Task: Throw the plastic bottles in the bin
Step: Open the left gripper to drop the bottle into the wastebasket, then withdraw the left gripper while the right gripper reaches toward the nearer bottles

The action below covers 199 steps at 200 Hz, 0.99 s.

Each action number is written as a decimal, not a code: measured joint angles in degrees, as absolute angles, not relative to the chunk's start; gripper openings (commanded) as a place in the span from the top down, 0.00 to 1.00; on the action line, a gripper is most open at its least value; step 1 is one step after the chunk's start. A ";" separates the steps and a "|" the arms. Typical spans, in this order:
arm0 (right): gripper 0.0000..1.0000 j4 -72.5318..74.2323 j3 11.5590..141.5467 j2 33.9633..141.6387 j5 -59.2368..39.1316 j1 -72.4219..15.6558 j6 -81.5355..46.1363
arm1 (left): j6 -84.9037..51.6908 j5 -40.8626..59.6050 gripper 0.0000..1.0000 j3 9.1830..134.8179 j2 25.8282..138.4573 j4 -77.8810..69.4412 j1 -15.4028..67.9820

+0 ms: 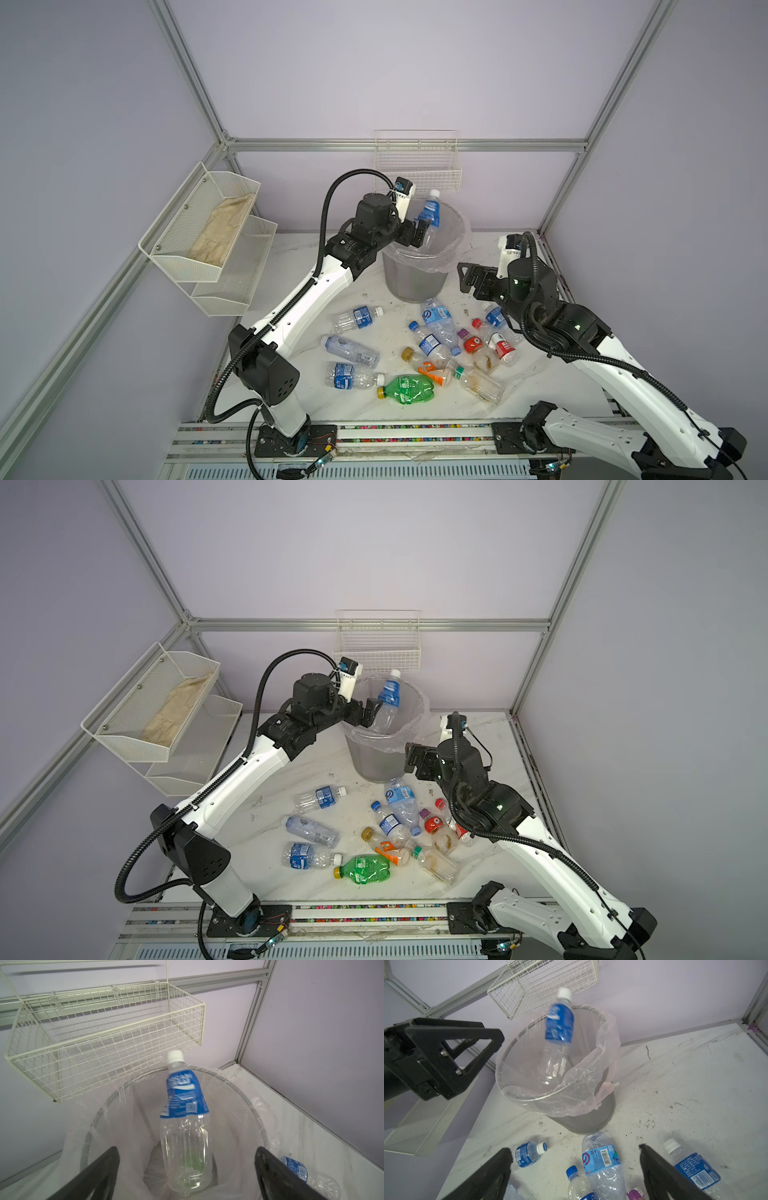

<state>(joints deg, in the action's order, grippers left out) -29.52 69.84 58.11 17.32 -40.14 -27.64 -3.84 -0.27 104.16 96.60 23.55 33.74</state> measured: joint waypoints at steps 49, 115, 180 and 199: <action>0.02 -29.26 70.52 60.51 16.67 -40.14 -27.59 | -3.36 0.05 0.00 104.09 86.78 24.38 34.61; 0.03 -29.19 70.50 61.65 15.22 -40.14 -27.14 | -2.68 1.13 0.00 93.21 70.91 21.85 34.89; 0.02 -26.74 70.11 61.67 8.40 -40.14 -23.64 | -2.48 1.06 0.00 80.27 62.30 23.33 34.89; 0.02 -26.02 69.84 61.95 4.84 -40.25 -21.80 | -2.44 1.02 0.00 76.79 58.87 23.44 34.89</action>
<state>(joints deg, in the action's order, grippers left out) -26.02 69.84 61.95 4.84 -40.25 -21.80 -2.44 1.02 76.79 58.87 23.44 34.89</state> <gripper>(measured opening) 0.976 0.998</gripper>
